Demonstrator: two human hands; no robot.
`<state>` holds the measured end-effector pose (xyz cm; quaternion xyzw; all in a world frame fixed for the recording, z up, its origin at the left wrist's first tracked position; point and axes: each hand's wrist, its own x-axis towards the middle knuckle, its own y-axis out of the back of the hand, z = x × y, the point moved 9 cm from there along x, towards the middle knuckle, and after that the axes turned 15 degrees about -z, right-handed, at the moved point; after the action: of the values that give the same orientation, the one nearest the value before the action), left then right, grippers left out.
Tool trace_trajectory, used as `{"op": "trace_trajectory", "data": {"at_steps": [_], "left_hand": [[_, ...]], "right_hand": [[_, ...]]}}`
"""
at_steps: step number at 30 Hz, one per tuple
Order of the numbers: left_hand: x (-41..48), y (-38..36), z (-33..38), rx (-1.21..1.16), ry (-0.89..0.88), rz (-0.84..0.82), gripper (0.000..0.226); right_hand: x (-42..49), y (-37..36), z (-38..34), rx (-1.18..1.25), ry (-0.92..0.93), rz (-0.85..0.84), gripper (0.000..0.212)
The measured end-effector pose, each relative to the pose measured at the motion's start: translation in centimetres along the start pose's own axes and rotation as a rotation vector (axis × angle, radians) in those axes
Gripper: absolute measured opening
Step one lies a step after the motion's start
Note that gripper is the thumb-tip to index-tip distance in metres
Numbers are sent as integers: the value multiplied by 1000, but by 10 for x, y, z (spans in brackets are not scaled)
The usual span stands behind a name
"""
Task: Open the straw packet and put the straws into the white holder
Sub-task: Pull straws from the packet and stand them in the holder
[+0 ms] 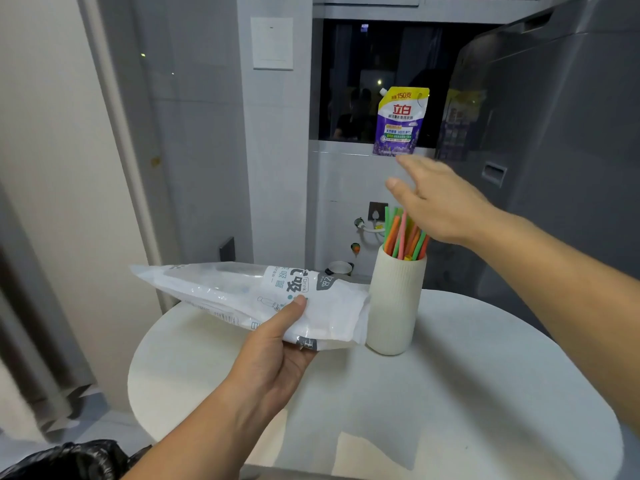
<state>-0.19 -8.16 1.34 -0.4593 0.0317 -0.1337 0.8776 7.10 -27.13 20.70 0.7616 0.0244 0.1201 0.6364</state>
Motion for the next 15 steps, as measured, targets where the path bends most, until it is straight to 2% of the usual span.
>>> {"op": "trace_trajectory", "data": {"at_steps": [3, 7, 10, 13, 15], "left_hand": [[0, -3, -1, 11, 6, -27, 46], [0, -2, 0, 29, 1, -36, 54], [-1, -2, 1, 46, 7, -51, 53], [-2, -2, 1, 71, 14, -61, 51], [-3, -1, 2, 99, 11, -65, 51]], "right_hand": [[0, -28, 0, -168, -22, -190, 64], [-2, -29, 7, -152, -18, -115, 71], [0, -41, 8, -237, -11, -175, 77], [-2, -33, 7, -192, -5, -100, 74], [-13, -11, 0, -133, 15, 65, 66]]}}
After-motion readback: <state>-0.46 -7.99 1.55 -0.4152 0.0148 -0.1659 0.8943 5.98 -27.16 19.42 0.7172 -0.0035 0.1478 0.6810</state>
